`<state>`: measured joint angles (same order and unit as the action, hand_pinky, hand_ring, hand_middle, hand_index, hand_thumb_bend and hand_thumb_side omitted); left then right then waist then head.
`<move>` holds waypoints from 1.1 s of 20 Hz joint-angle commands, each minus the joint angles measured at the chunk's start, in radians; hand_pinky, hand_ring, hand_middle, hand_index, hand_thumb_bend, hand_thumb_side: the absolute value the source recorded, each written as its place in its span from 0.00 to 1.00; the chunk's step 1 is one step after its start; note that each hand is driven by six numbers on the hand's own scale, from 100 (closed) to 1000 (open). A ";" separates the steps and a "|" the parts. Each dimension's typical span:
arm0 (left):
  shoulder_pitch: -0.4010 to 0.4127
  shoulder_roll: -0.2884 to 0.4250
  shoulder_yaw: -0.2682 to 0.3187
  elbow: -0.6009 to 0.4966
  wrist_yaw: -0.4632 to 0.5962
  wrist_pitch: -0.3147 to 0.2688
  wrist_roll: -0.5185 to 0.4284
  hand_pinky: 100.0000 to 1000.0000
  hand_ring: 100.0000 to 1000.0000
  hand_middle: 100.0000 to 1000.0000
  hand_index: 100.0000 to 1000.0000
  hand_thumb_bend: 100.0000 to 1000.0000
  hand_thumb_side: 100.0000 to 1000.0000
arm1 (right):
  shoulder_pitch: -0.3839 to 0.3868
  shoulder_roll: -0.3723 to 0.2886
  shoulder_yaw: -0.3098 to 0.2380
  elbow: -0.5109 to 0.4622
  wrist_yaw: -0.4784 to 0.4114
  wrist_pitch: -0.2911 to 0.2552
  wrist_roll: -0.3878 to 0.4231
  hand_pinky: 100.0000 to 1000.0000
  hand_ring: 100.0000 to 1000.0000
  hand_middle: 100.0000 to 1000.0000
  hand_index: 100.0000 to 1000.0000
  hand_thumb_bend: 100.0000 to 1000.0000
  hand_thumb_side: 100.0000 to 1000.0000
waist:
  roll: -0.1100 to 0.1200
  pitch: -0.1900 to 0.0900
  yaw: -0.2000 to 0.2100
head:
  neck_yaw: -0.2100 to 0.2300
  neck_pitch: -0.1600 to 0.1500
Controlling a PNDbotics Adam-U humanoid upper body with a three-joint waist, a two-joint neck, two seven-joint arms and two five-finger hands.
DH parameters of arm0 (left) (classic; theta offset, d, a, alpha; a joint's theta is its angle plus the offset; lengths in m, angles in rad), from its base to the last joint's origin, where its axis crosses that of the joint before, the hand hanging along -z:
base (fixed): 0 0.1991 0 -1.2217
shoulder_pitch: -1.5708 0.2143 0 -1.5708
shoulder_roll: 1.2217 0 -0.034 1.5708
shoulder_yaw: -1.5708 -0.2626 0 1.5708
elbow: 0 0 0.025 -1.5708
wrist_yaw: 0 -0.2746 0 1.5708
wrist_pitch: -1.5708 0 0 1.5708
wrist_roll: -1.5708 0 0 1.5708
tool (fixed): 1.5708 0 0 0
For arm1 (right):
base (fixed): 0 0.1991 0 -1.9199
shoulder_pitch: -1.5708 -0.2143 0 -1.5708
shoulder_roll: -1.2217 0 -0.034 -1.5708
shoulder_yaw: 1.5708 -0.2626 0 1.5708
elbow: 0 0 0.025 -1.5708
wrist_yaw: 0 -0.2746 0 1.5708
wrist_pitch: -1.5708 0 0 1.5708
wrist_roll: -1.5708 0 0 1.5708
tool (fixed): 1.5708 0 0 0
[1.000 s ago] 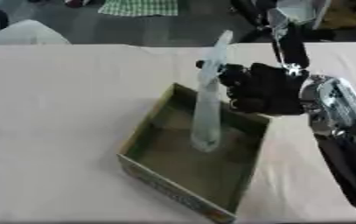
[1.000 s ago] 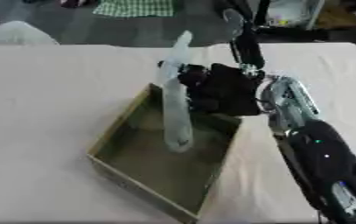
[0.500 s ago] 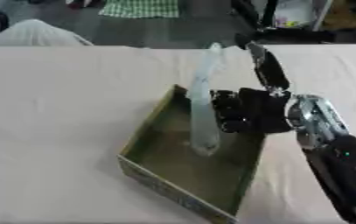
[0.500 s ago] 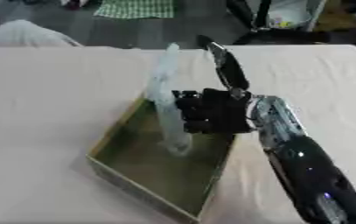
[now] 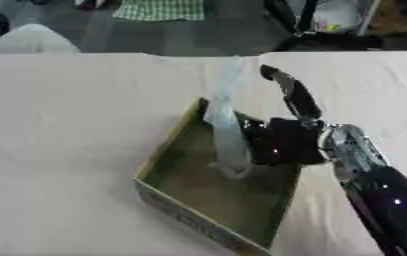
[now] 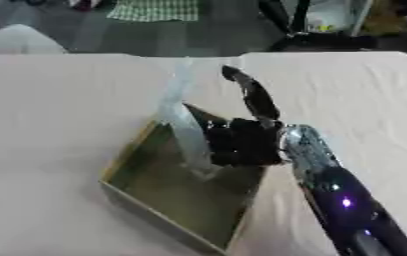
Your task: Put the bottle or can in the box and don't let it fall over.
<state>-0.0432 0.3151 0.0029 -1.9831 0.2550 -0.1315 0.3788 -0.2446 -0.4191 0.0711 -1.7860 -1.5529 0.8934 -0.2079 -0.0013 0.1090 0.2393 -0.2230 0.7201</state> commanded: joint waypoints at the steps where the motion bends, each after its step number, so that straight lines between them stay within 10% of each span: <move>1: -0.002 0.014 0.013 -0.017 -0.006 -0.002 0.005 1.00 1.00 0.99 0.71 0.73 0.60 | 0.007 -0.063 -0.053 -0.027 0.021 0.011 0.013 0.00 0.00 0.12 1.00 0.48 1.00 | 0.003 -0.015 -0.003 | 0.011 0.000; 15: 0.004 0.013 0.018 -0.017 -0.010 -0.006 0.010 1.00 1.00 0.99 0.71 0.73 0.60 | 0.116 -0.199 -0.228 -0.095 0.163 -0.251 0.186 0.00 0.00 0.26 1.00 0.40 1.00 | 0.011 -0.009 -0.016 | 0.028 -0.016; 20: 0.004 0.014 0.024 -0.017 -0.012 -0.011 0.014 1.00 1.00 0.99 0.71 0.73 0.60 | 0.177 -0.240 -0.325 -0.156 0.295 -0.454 0.249 0.00 0.03 0.37 1.00 0.32 1.00 | 0.017 -0.007 -0.021 | 0.038 -0.020; 22: 0.005 0.014 0.025 -0.017 -0.013 -0.013 0.016 1.00 1.00 0.99 0.71 0.73 0.60 | 0.206 -0.248 -0.374 -0.193 0.375 -0.585 0.254 0.00 0.13 0.45 1.00 0.04 1.00 | 0.019 -0.007 -0.022 | 0.045 -0.014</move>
<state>-0.0351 0.3151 0.0166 -1.9831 0.2493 -0.1421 0.3901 -0.0345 -0.6257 -0.2649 -1.9395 -1.2217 0.3741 0.0385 0.0178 0.1083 0.2176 -0.1840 0.7103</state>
